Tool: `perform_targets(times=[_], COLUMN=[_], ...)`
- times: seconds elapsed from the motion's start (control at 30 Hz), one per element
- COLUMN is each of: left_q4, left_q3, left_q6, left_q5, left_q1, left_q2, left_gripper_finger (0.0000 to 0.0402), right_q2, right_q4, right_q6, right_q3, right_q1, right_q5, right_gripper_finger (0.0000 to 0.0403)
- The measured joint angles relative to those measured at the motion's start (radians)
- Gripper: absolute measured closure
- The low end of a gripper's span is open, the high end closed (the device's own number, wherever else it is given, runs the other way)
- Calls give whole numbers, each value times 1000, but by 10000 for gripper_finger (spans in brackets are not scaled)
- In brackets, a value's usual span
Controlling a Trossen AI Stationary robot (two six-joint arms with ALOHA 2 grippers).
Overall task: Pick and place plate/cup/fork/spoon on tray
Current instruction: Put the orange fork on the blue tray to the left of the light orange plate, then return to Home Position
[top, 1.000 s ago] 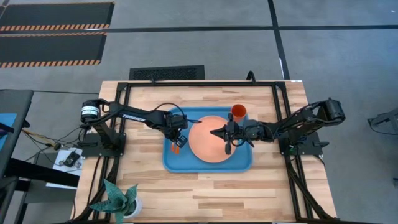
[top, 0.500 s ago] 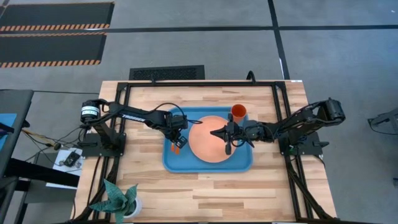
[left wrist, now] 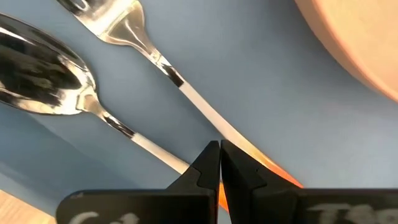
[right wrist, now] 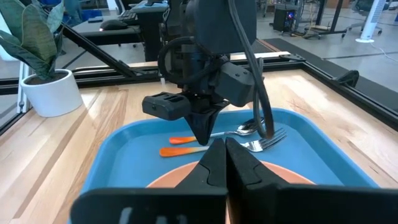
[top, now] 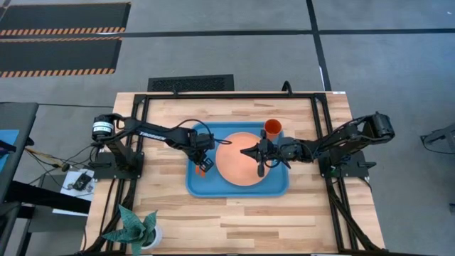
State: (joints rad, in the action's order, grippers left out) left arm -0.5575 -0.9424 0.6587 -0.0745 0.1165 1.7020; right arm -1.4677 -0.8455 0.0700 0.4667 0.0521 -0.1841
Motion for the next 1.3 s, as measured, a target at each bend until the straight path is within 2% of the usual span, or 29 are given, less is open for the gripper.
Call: perform_targets(times=[0.67, 0.83, 1.03, 1.17, 1.3], left_q4=[64, 101, 127, 240, 454], left_q3=[0, 0, 1, 67, 184], left_q6=[41, 9, -81, -156, -246], left_q5=[76, 87, 144, 167, 115], left_q1=[15, 32, 20, 5, 0], left_q2=[0, -3, -75, -161, -262], left_gripper_finger=[401, 401, 401, 401, 401], right_q2=[0, 0, 0, 0, 0], right_q4=[0, 0, 5, 8, 4], right_q6=[0, 0, -5, -16, -19], right_q3=[0, 0, 0, 0, 0], right_q1=[0, 0, 0, 0, 3], right_q5=[0, 0, 0, 0, 0], right_gripper_finger=[397, 397, 397, 397, 397])
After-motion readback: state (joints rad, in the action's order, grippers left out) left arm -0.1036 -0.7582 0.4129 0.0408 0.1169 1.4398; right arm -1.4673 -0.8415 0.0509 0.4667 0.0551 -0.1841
